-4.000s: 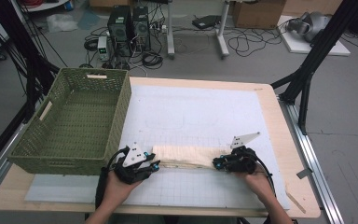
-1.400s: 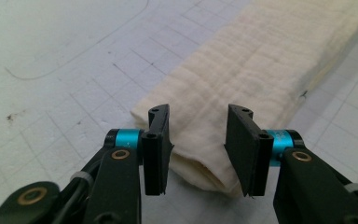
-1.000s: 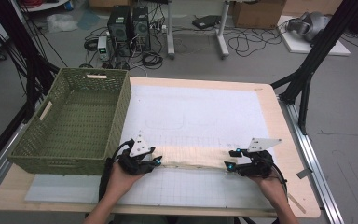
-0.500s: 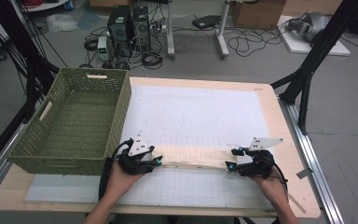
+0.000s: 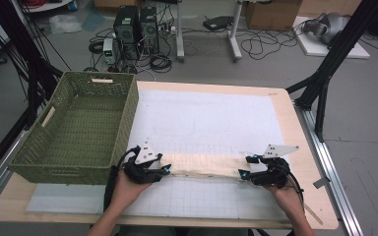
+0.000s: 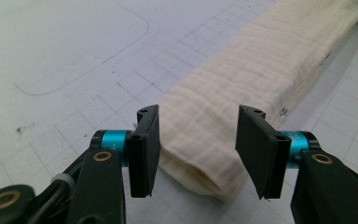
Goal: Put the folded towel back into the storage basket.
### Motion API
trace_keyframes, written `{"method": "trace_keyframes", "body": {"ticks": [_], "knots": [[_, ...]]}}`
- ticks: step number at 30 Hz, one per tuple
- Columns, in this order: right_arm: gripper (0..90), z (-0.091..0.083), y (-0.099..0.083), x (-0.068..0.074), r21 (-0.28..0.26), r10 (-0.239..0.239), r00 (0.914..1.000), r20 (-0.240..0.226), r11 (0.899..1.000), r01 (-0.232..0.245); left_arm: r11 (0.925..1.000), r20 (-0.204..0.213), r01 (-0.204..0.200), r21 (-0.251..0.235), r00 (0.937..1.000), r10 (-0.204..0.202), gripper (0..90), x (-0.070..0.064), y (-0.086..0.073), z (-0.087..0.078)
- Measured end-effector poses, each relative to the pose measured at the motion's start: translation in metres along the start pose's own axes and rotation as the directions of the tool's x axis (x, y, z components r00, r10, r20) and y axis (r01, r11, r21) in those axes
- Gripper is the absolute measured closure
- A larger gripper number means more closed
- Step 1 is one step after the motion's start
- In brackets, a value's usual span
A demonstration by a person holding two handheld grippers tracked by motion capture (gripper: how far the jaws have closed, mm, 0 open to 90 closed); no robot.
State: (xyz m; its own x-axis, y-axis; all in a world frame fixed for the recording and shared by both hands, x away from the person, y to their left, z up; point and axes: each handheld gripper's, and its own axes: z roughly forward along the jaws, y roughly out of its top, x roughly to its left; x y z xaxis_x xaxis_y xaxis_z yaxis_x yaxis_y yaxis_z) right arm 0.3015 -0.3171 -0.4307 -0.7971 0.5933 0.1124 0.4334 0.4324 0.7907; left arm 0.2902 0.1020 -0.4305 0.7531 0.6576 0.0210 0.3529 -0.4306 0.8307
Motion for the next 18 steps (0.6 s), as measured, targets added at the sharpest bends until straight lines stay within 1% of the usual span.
{"method": "trace_keyframes", "body": {"ticks": [4,6,8,12,14,15,16,18], "knots": [[35.1,-0.0002,-0.0007,-0.0012,-0.001,0.007,1.0000,0.005,1.000,-0.007,0.9999,-0.004,0.009,0.013,0.9999,-0.009,50.4,0.0013,-0.0014,0.0001],[34.9,-0.0004,-0.0011,-0.0017,0.005,0.011,0.9999,0.010,1.000,-0.011,0.9995,-0.005,0.011,0.029,0.9999,-0.011,50.4,0.0021,-0.0021,0.0011],[34.4,-0.0002,-0.0018,-0.0021,0.007,0.014,0.9998,0.012,1.000,-0.014,0.9991,-0.015,0.016,0.039,0.9998,-0.016,50.1,0.0019,-0.0030,0.0018],[34.3,-0.0010,-0.0040,-0.0036,0.011,0.024,0.9994,0.027,1.000,-0.024,0.9982,-0.020,0.022,0.055,0.9996,-0.021,49.8,0.0002,-0.0046,0.0028],[33.9,-0.0004,-0.0051,-0.0045,0.024,0.035,0.9989,0.032,0.999,-0.036,0.9979,-0.021,0.023,0.060,0.9995,-0.022,49.8,0.0001,-0.0052,0.0039],[33.9,0.0001,-0.0054,-0.0053,0.026,0.033,0.9989,0.035,0.999,-0.034,0.9976,-0.020,0.024,0.065,0.9995,-0.023,50.0,0.0002,-0.0054,0.0044],[33.9,0.0004,-0.0054,-0.0054,0.027,0.035,0.9988,0.035,0.999,-0.036,0.9973,-0.023,0.027,0.068,0.9994,-0.026,50.3,0.0007,-0.0059,0.0057],[33.9,0.0011,-0.0055,-0.0058,0.033,0.032,0.9982,0.050,0.999,-0.034,0.9963,-0.025,0.040,0.076,0.9990,-0.038,50.3,0.0014,-0.0069,0.0083]]}}
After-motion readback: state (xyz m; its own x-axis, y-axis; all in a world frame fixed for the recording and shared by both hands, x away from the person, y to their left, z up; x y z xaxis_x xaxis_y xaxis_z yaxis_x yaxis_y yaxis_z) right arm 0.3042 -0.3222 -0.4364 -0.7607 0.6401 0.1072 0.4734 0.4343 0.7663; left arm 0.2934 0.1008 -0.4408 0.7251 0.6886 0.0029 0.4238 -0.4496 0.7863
